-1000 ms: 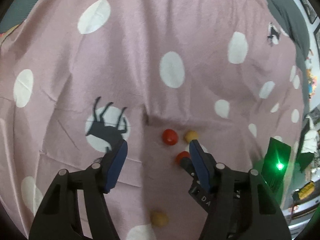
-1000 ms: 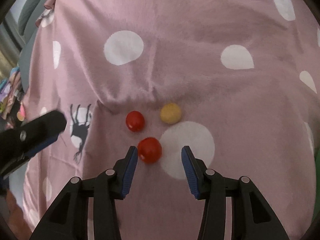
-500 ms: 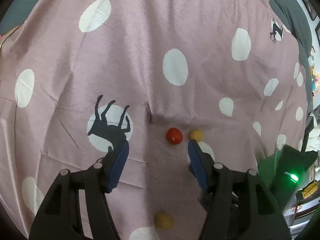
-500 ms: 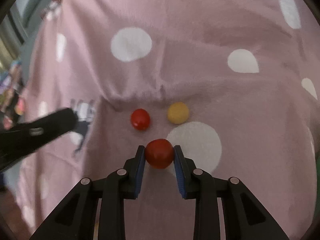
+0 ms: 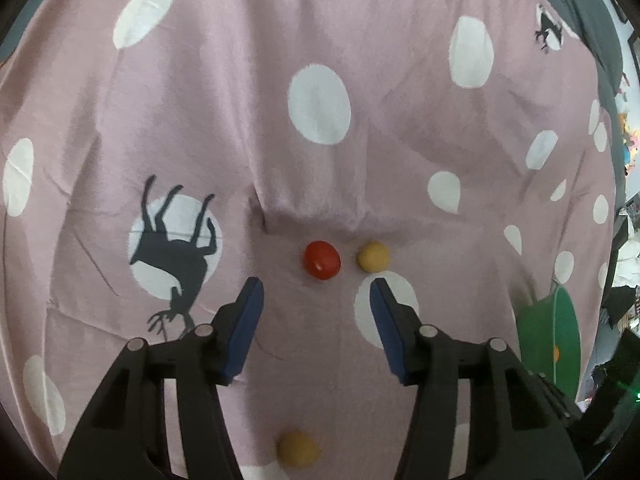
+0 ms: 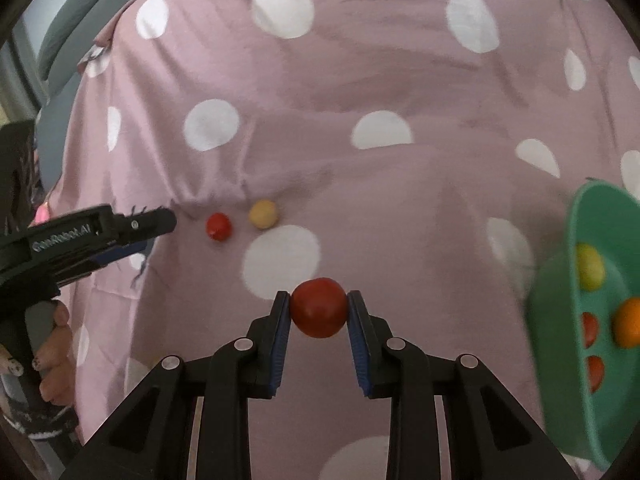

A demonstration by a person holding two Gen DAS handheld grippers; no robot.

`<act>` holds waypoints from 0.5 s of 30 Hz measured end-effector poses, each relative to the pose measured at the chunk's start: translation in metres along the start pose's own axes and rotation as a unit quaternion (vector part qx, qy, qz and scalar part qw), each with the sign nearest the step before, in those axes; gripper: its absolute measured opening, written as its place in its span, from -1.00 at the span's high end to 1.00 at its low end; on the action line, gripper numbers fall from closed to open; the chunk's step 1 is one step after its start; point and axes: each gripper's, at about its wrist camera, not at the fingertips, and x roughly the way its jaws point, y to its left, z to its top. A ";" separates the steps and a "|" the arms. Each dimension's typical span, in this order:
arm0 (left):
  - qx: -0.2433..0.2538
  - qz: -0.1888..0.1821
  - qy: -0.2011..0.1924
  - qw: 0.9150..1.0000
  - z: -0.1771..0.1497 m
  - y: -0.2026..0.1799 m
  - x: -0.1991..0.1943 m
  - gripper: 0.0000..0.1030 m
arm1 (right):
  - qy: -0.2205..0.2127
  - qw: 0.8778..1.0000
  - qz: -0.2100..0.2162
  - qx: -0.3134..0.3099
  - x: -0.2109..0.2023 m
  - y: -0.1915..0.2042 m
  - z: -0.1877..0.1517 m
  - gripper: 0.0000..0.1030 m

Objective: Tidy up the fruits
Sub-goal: 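Lift the red tomato with the right gripper and carry it over the bowl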

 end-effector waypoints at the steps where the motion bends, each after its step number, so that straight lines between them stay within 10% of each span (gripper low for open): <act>1: -0.001 -0.004 0.003 1.000 0.001 -0.002 0.005 0.08 | -0.004 1.000 0.003 0.004 -0.004 -0.004 -0.001 0.42; 15: -0.001 0.037 0.024 0.999 0.018 -0.016 0.062 0.26 | -0.015 0.999 0.022 0.030 -0.020 -0.025 0.007 0.42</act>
